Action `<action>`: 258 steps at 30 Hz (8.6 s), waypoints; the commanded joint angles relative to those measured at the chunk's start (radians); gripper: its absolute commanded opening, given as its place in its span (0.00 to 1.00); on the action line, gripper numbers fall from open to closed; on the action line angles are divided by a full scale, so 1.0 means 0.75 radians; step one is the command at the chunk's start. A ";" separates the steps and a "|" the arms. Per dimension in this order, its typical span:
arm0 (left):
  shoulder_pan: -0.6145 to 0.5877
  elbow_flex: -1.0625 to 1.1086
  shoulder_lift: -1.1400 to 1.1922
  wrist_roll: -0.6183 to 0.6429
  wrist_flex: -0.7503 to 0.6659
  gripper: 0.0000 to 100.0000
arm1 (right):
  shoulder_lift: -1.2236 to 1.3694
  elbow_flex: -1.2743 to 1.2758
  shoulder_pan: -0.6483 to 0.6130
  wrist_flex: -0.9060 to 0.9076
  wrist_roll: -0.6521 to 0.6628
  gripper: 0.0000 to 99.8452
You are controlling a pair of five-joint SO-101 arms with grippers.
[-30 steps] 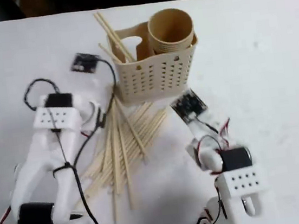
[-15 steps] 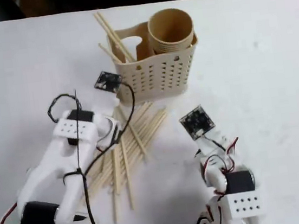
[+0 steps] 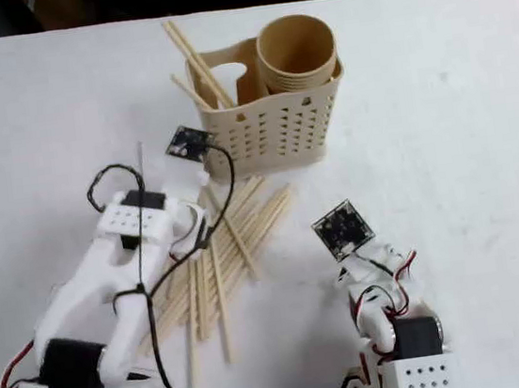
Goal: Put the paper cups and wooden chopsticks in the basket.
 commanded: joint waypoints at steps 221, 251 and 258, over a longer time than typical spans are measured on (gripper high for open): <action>-0.232 -0.626 -0.764 0.039 0.088 0.09 | -0.017 0.014 -0.050 0.009 0.018 0.02; -0.334 -0.229 0.105 -0.295 -0.010 0.17 | -0.013 0.014 -0.050 0.009 0.018 0.02; -0.330 -0.411 0.314 -0.241 0.053 0.17 | -0.013 0.014 -0.050 0.009 0.018 0.02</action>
